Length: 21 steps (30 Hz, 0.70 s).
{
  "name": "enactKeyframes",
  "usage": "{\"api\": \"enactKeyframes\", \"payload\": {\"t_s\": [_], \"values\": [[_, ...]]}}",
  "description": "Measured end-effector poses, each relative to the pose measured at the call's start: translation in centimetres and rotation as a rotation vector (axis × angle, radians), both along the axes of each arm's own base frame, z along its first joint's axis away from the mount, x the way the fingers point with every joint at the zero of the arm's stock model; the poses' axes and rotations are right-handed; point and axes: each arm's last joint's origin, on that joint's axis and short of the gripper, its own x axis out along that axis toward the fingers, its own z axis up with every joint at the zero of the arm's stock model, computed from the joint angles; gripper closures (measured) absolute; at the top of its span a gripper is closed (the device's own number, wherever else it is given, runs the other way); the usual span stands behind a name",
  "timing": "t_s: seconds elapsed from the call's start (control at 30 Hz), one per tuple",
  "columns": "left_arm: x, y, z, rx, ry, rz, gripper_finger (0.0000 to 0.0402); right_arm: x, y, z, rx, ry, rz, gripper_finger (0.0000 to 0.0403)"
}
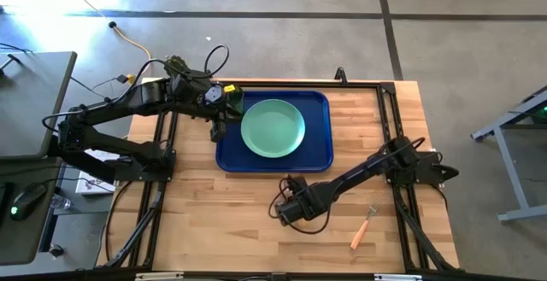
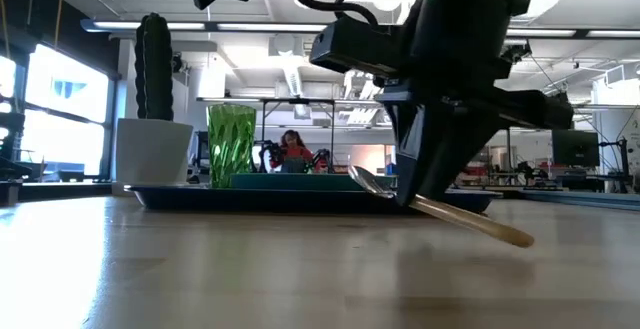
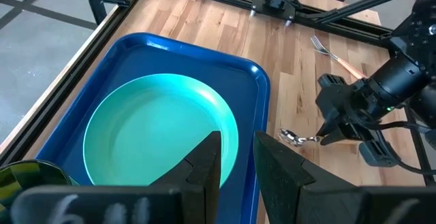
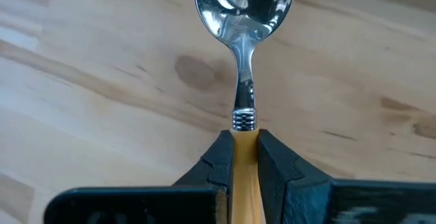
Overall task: Pick and place plate/cup/fork/spoon on tray
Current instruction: Put the yellow spoon to the right of the green plate on the blue tray
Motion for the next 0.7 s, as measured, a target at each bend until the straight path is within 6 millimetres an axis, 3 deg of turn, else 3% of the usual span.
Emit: {"api": "enactKeyframes", "payload": {"t_s": [0.4,0.7], "values": [[-0.2,-0.1,-0.3,0.007,0.034,-0.012,0.0326,0.5,-2.6,2.6,-0.060,-0.082,-0.054,0.0380],[-0.3,0.0,-0.3,0.018,0.048,-0.021,0.0326,0.4,-5.8,4.6,-0.097,-0.091,-0.122,0.0380]]}}
